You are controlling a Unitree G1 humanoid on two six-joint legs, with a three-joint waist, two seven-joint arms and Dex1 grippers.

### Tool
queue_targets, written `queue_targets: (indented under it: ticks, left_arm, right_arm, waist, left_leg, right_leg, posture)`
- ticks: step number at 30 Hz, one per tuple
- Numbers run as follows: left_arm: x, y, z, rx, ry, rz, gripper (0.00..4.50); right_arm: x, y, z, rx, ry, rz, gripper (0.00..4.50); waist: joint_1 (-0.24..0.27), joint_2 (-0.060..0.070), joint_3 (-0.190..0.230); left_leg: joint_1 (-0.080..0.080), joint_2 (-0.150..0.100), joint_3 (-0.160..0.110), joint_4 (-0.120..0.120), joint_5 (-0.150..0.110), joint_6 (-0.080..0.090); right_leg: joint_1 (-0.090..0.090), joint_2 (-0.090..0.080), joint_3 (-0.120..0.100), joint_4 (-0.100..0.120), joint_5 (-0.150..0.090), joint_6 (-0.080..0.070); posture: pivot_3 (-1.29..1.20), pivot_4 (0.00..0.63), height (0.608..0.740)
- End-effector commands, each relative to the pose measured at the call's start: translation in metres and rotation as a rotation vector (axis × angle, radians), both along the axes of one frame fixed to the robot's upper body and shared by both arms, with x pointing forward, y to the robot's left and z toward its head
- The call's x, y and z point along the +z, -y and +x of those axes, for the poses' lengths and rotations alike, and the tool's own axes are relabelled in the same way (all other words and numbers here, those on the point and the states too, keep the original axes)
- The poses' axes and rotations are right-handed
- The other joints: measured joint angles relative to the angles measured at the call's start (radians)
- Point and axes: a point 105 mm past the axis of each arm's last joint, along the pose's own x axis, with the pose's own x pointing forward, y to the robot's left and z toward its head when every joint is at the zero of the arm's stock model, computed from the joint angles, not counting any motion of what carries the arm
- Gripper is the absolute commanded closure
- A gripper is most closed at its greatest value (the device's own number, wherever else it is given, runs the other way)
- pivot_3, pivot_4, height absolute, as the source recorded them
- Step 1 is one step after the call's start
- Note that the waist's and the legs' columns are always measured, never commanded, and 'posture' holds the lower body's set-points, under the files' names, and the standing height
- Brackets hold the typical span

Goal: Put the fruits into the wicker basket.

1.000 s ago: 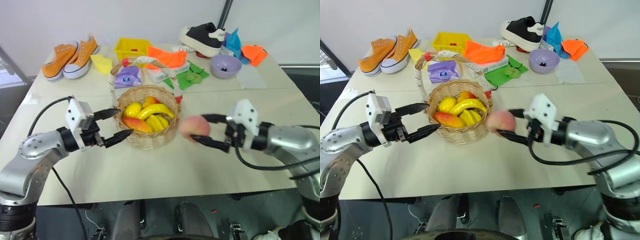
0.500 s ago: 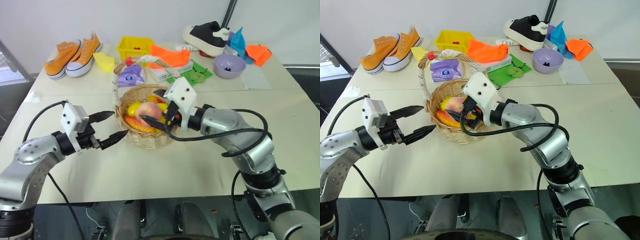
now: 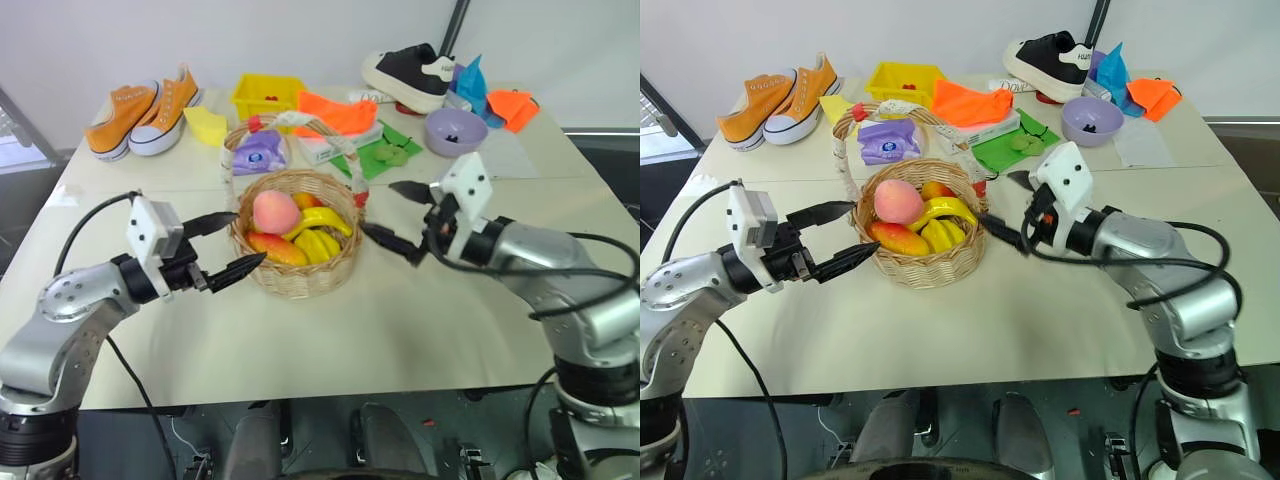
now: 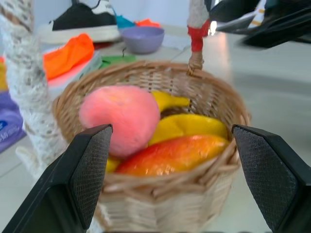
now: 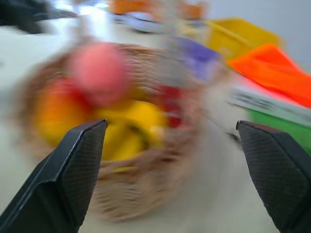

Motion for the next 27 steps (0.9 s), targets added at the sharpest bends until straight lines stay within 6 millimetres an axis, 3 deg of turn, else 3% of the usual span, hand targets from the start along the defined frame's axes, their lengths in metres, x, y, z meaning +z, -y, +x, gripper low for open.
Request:
queue_targets:
  ticks: [1, 4, 7, 11, 14, 18, 22, 24, 27]
  left_arm:
    - [0.009, 0.002, 0.0, -0.006, 0.047, 0.0, 0.26]
    - [0.01, 0.003, -0.001, -0.005, 0.051, 0.002, 0.26]
    - [0.01, 0.003, -0.002, 0.0, 0.054, 0.002, 0.26]
    - [0.01, 0.003, -0.002, 0.001, 0.054, 0.003, 0.26]
    - [0.01, 0.004, -0.002, -0.003, 0.054, 0.002, 0.26]
    - [0.009, 0.006, 0.0, -0.022, 0.05, 0.003, 0.26]
    - [0.009, 0.012, 0.005, -0.056, 0.046, -0.006, 0.26]
    - [0.008, 0.016, 0.007, -0.069, 0.045, -0.01, 0.26]
    - [0.008, 0.019, 0.01, -0.08, 0.045, -0.015, 0.26]
  right_arm:
    - [0.004, -0.013, 0.009, -0.017, 0.054, 0.042, 0.06]
    - [0.001, -0.009, 0.023, -0.095, 0.047, 0.092, 0.93]
    - [0.009, -0.004, 0.024, -0.106, 0.066, 0.126, 2.59]
    - [0.019, 0.013, 0.022, -0.136, 0.116, 0.11, 4.48]
    - [0.029, 0.034, 0.016, -0.168, 0.159, 0.091, 4.48]
    - [0.045, 0.109, 0.013, -0.386, 0.207, 0.058, 4.48]
    - [0.046, 0.189, 0.005, -0.665, 0.215, 0.023, 4.48]
    - [0.042, 0.222, 0.0, -0.785, 0.217, 0.036, 4.48]
    - [0.031, 0.247, -0.004, -0.867, 0.202, 0.049, 4.48]
  waist:
    - [-0.001, 0.0, 0.0]
    - [0.0, 0.0, 0.0]
    - [0.006, 0.0, 0.0]
    - [0.007, 0.0, 0.0]
    - [0.007, 0.0, 0.0]
    - [0.01, 0.0, 0.0]
    - [0.01, 0.0, 0.0]
    - [0.008, 0.0, 0.0]
    - [0.001, 0.0, 0.001]
  left_leg:
    - [0.0, 0.0, 0.0, 0.0, 0.0, 0.0]
    - [0.0, 0.0, 0.0, 0.0, 0.0, 0.0]
    - [0.0, 0.0, 0.001, 0.001, 0.0, 0.0]
    - [0.0, 0.0, 0.001, 0.001, 0.0, 0.0]
    - [-0.001, 0.0, 0.0, 0.001, 0.0, 0.0]
    - [-0.001, -0.001, 0.0, 0.001, 0.0, 0.0]
    - [0.0, -0.001, 0.001, 0.001, 0.0, 0.0]
    - [0.0, -0.001, 0.001, 0.001, 0.0, 0.0]
    - [0.001, -0.001, 0.001, 0.001, 0.0, 0.0]
  right_leg:
    - [0.0, 0.0, 0.0, 0.0, 0.0, 0.0]
    - [-0.001, 0.001, 0.0, 0.0, 0.0, 0.001]
    - [0.0, 0.001, -0.001, 0.0, 0.0, 0.001]
    - [0.0, 0.001, -0.001, 0.0, 0.0, 0.001]
    - [0.0, 0.001, -0.001, 0.0, 0.0, 0.001]
    - [0.0, 0.001, -0.001, 0.0, 0.0, 0.001]
    - [0.002, 0.001, -0.001, 0.0, 0.0, 0.001]
    - [0.002, 0.001, -0.001, 0.0, 0.0, 0.001]
    - [0.002, 0.002, 0.0, 0.0, 0.0, 0.001]
  posture:
    - [0.0, 0.15, 0.733]
    - [0.0, 0.15, 0.733]
    - [0.0, 0.15, 0.733]
    - [0.0, 0.15, 0.733]
    - [0.0, 0.15, 0.733]
    - [0.0, 0.15, 0.733]
    - [0.0, 0.15, 0.733]
    - [0.0, 0.15, 0.733]
    - [0.0, 0.15, 0.733]
